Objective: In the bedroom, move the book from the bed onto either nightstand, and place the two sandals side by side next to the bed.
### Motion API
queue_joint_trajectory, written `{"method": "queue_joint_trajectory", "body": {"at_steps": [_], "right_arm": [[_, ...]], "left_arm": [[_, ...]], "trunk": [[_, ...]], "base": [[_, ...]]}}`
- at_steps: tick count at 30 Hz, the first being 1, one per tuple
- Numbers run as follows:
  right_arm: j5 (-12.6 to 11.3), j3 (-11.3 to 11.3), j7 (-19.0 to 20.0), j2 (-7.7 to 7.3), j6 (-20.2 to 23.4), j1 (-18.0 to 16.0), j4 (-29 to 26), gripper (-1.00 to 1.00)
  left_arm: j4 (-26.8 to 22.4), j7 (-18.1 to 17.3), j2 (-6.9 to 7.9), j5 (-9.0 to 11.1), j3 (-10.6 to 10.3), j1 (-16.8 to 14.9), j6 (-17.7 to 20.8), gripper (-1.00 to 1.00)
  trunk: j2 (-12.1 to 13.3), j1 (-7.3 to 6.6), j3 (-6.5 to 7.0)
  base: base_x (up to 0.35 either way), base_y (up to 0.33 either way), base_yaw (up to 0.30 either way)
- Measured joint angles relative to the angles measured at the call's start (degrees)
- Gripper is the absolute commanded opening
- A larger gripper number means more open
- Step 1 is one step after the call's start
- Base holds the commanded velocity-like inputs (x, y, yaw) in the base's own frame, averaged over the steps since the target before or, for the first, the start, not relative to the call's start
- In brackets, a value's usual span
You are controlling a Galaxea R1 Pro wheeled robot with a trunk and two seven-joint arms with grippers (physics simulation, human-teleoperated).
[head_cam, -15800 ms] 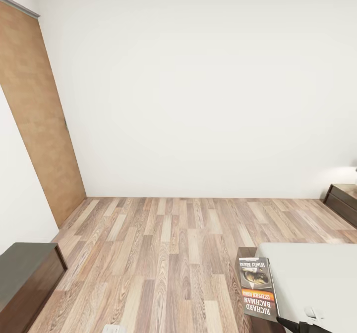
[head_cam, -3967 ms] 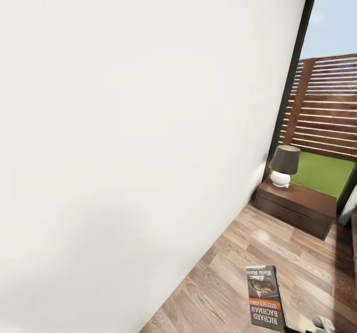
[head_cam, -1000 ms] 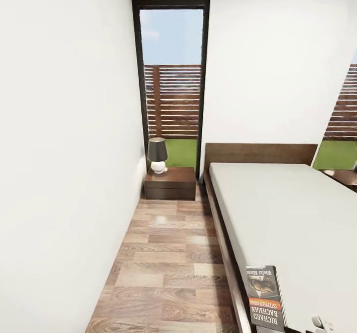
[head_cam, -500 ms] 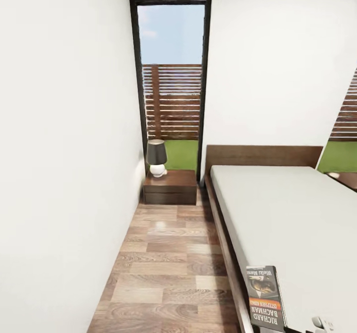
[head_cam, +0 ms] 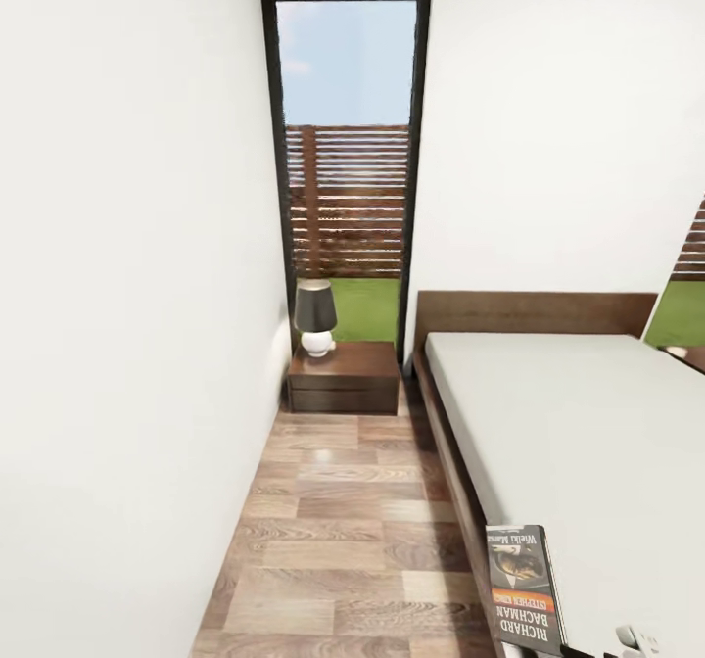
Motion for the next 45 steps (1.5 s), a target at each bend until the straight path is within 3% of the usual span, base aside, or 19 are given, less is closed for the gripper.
{"method": "queue_joint_trajectory", "body": {"at_steps": [7, 45], "right_arm": [[0.0, 0.0, 0.0, 0.0, 0.0, 0.0, 0.0, -1.0], [0.0, 0.0, -0.1, 0.0, 0.0, 0.0, 0.0, -1.0]], "left_arm": [[0.0, 0.0, 0.0, 0.0, 0.0, 0.0, 0.0, 1.0], [0.0, 0.0, 0.0, 0.0, 0.0, 0.0, 0.0, 1.0]], "trunk": [[0.0, 0.0, 0.0], [0.0, 0.0, 0.0]], "base": [[0.285, 0.161, 0.0], [0.328, 0.001, -0.018]]}}
